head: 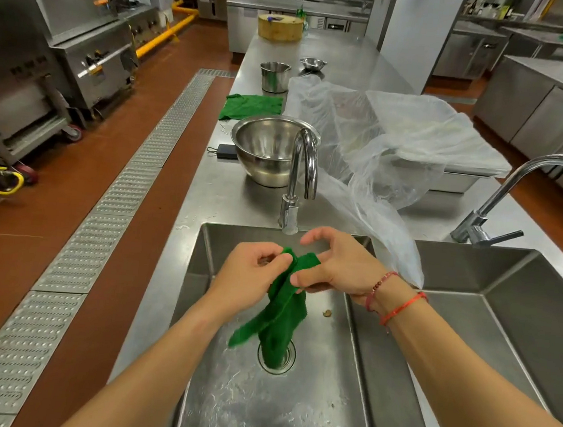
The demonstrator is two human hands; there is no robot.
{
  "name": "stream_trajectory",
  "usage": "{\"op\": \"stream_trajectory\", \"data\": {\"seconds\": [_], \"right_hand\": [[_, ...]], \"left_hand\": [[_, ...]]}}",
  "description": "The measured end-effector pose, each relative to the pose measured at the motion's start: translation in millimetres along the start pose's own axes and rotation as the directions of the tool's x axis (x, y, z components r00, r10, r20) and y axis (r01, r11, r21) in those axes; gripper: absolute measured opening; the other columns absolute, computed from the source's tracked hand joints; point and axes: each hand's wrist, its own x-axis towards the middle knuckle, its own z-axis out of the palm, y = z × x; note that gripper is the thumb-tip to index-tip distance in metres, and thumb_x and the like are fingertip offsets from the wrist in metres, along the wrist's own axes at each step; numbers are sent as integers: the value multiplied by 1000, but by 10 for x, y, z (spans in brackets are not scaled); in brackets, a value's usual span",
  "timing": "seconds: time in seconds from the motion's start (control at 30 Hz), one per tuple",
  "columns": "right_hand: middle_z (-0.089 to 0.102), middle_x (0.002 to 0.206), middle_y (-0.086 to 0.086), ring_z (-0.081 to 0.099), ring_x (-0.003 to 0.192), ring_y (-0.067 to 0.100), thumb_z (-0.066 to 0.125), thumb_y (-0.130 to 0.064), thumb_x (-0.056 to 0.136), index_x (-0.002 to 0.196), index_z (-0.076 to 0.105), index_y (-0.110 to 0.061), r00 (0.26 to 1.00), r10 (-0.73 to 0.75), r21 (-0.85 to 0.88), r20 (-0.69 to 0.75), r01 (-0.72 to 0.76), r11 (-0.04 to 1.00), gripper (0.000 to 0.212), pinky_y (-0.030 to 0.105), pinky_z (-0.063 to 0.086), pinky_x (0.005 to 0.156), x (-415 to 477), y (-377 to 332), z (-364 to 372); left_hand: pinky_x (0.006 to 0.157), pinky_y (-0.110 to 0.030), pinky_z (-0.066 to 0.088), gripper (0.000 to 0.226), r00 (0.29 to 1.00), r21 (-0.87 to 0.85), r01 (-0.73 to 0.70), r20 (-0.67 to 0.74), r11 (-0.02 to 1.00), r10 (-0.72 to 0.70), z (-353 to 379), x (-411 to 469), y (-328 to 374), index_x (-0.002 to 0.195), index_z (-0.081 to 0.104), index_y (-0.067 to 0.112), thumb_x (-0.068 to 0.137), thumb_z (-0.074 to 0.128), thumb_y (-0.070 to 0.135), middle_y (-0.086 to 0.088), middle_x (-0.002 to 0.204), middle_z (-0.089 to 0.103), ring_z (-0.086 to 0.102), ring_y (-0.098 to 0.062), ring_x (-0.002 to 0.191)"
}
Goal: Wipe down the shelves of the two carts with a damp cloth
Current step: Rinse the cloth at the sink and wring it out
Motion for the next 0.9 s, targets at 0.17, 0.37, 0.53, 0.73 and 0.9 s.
{"op": "stream_trajectory", "data": {"seconds": [0.17, 0.37, 0.53, 0.73, 0.9], "right_hand": [[74, 96, 23, 75, 90, 26, 62, 19, 82, 107, 64, -5, 991, -123, -57, 49, 125, 990, 34, 36, 61, 79, -18, 39, 6], [71, 95, 4, 65, 84, 12, 84, -22, 76, 87, 79, -21, 907, -382, -440, -179, 273, 856, 12, 26, 55, 75, 85, 46, 21], [67, 76, 17, 62, 70, 25, 85, -8, 74, 76, 62, -10, 932, -341, -228, -122, 308, 924, 23, 43, 56, 74, 103, 36, 39], [65, 71, 13, 60, 68, 18, 87, -32, 73, 82, 60, -17, 973, -227, -163, -28, 220, 962, 32, 32, 47, 67, 132, 141, -40], [67, 81, 13, 59, 74, 19, 87, -15, 73, 86, 65, 4, 986, -137, -268, 95, 157, 951, 32, 20, 46, 63, 73, 313, -57]], "left_hand": [[64, -33, 38, 24, 999, 19, -50, -11, 999, 51, -55, 20, -4, 78, 71, 11, 91, 58, 28, -22, 75, 61, 49, -15, 65], [70, -51, 50, 24, 997, -14, -73, 31, 997, 74, -102, 6, 49, 86, 74, 16, 90, 57, 33, -20, 81, 68, 60, -39, 74], [84, -37, 57, 25, 986, -169, -61, 141, 984, 85, -151, -42, 125, 97, 77, 16, 76, 66, 5, -13, 92, 75, 71, -27, 90], [75, -23, 56, 26, 992, -249, -37, 107, 968, 65, -167, -52, 132, 94, 75, 9, 80, 70, -13, -6, 87, 76, 72, -16, 83], [62, -24, 55, 16, 1000, -346, 26, -4, 938, -29, -174, -25, 188, 85, 73, 5, 89, 61, -6, -10, 74, 73, 68, -16, 66]]}}
